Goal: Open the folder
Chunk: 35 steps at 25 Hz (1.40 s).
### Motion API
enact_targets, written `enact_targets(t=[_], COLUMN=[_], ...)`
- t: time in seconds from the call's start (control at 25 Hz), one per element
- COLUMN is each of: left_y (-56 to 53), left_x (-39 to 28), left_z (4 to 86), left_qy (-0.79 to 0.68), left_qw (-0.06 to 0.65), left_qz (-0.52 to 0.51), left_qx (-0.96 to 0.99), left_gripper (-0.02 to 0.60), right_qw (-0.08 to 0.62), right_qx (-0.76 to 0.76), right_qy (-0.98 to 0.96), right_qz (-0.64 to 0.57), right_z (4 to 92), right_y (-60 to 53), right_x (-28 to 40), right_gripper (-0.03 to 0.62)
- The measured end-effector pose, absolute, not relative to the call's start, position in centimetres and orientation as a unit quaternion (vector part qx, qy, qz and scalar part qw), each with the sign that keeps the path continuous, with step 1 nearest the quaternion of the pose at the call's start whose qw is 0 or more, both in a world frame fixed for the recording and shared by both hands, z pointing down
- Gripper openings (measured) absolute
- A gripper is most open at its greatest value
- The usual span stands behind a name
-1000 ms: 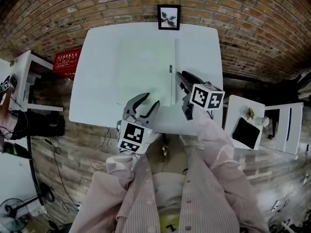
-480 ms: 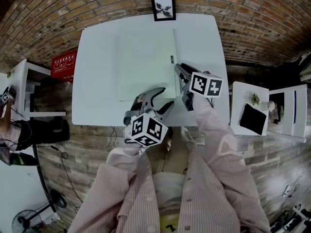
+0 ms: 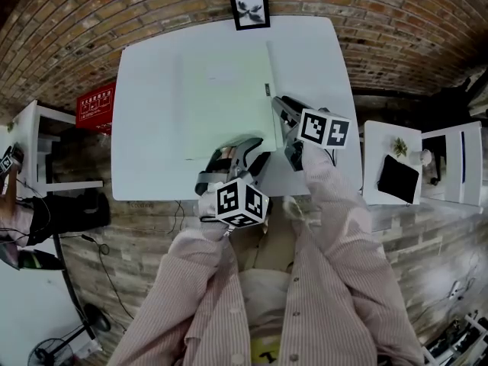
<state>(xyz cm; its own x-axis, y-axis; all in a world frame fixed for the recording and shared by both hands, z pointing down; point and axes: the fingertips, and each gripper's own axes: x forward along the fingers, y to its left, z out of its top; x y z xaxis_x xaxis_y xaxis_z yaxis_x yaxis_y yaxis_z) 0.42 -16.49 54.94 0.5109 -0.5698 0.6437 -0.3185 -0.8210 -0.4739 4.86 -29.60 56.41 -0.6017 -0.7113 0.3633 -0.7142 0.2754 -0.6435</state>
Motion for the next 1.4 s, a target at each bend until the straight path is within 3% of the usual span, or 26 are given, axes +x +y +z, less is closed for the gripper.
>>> enact_targets(t=[0.68,1.4], left_y=[-16.4,-16.9], left_x=[0.3,-2.1], left_z=[51.6,45.9], left_qy=[0.312,0.436], left_qw=[0.245,0.190], left_qz=[-0.399,-0.310], left_qx=[-0.827,-0.823], left_gripper=[0.048,0.029], right_qw=[0.026,0.058], right_qx=[0.453,0.443], right_qy=[-0.800,-0.810], right_qz=[0.393,0.381], right_z=[56.5,56.5], right_y=[-29.5,-29.8], right_x=[4.8,4.8], right_gripper=[0.121,0.120])
